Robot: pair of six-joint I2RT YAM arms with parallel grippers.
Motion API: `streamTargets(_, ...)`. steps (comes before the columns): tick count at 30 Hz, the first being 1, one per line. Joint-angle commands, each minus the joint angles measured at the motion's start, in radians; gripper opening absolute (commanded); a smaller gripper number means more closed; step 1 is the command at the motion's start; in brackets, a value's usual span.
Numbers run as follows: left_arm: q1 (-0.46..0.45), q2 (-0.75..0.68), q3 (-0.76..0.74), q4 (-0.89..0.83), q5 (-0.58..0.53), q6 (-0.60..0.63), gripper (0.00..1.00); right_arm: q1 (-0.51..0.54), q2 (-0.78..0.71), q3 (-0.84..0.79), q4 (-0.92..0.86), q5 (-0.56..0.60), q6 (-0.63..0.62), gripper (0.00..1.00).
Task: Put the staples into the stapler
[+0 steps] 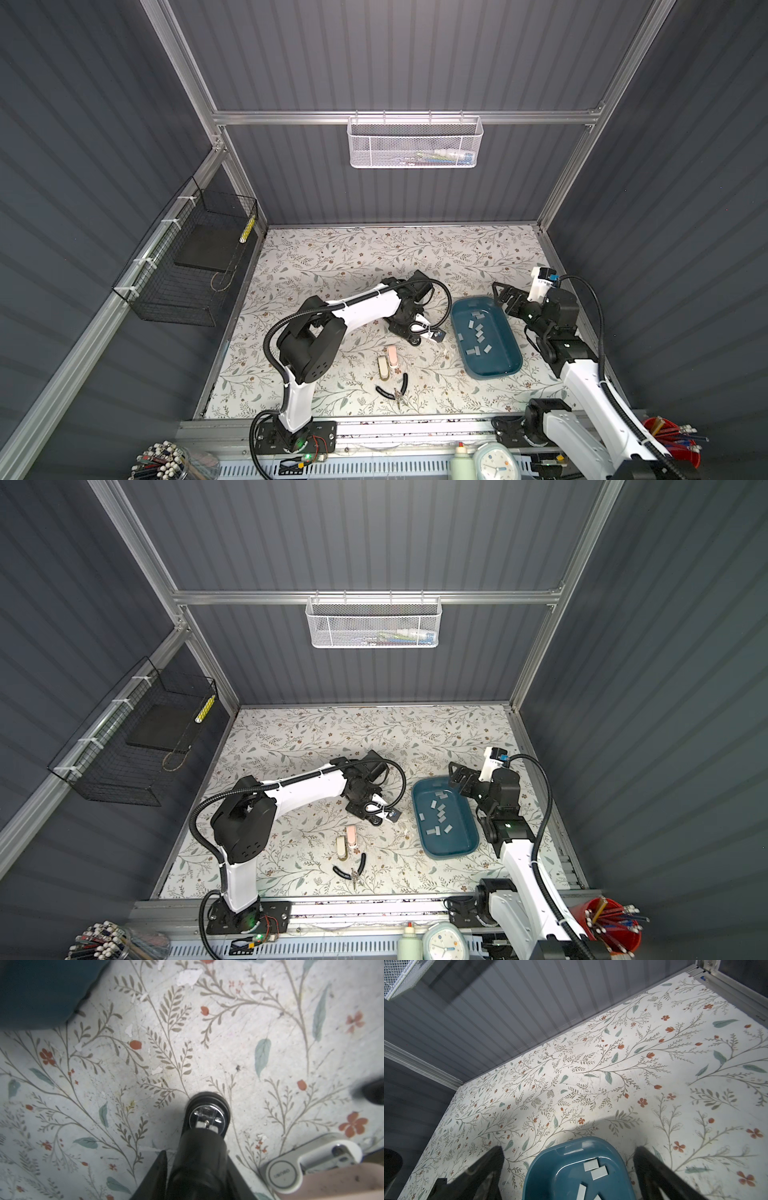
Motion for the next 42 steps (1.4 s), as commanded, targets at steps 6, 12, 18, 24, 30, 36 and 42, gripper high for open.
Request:
streamTargets(6, -0.007, -0.038, 0.059, 0.004, -0.074, -0.058, 0.00, -0.001, 0.016, 0.053, -0.020, 0.015, 0.023, 0.99)
streamTargets(12, -0.007, -0.147, 0.164, 0.159, -0.270, -0.351, 0.00, -0.002, 0.002, 0.047, 0.002, -0.009, 0.032, 0.99)
streamTargets(18, -0.006, -0.316, 0.122, 0.361, -0.361, -0.699, 0.00, 0.005, -0.021, 0.052, -0.032, -0.033, 0.030, 0.99)
streamTargets(24, -0.006, -0.413, -0.001, 0.392, -0.300, -0.929, 0.00, 0.090, -0.038, 0.080, -0.056, -0.041, 0.061, 0.99)
streamTargets(30, -0.005, -0.531, -0.340, 0.664, -0.309, -1.039, 0.00, 0.329, 0.028, 0.165, -0.081, 0.108, 0.045, 0.98)
streamTargets(36, -0.004, -0.585, -0.392, 0.678, -0.240, -1.105, 0.00, 0.488, 0.150, 0.221, -0.003, 0.145, 0.096, 0.97)
streamTargets(42, -0.005, -0.607, -0.430, 0.697, -0.256, -1.104, 0.00, 0.567, 0.214, 0.261, 0.015, 0.184, 0.105, 0.99)
